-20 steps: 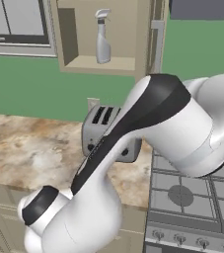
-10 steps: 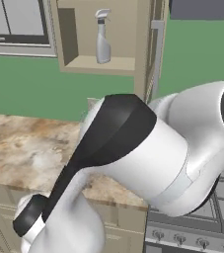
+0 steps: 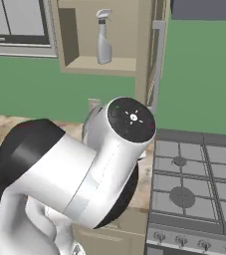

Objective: Open the cabinet. Pick the spray and place it next to the sink. Then close the cabinet.

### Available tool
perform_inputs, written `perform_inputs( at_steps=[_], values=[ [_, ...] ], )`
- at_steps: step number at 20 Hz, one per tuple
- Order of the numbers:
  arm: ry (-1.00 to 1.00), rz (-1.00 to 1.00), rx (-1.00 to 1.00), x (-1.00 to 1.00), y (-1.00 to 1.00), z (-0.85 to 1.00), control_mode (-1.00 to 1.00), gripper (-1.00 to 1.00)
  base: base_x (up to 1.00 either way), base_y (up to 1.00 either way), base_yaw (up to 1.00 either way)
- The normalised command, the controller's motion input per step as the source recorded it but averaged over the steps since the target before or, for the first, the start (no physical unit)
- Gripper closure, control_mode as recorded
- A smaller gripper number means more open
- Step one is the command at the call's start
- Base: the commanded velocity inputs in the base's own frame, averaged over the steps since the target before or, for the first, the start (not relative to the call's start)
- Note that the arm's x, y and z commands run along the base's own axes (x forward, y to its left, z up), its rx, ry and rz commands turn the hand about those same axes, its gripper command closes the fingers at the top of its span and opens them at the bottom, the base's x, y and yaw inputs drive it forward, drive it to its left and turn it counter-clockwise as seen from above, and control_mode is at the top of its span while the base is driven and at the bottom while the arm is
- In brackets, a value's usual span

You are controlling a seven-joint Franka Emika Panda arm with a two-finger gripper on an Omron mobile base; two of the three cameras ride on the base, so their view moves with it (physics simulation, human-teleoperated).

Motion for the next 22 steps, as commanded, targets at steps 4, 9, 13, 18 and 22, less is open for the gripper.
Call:
perform_inputs(
  at_steps=[4, 9, 13, 18, 22],
  values=[
    [0.04, 0.0, -0.16, -0.56, 0.89, -0.61, -1.0, -1.0, 0.0, 0.0, 0.0],
    [0.01, -0.07, -0.13, -0.66, 0.61, -0.28, -1.0, -1.0, 0.0, 0.0, 0.0],
    [0.07, -0.17, -0.09, -0.16, 0.61, -0.07, -1.0, -1.0, 0.0, 0.0, 0.0],
    [0.22, -0.25, -0.15, 0.56, 0.72, 0.02, -1.0, -1.0, 0.0, 0.0, 0.0],
    [0.37, -0.22, -0.16, 0.71, 0.26, 0.06, -1.0, -1.0, 0.0, 0.0, 0.0]
  ],
)
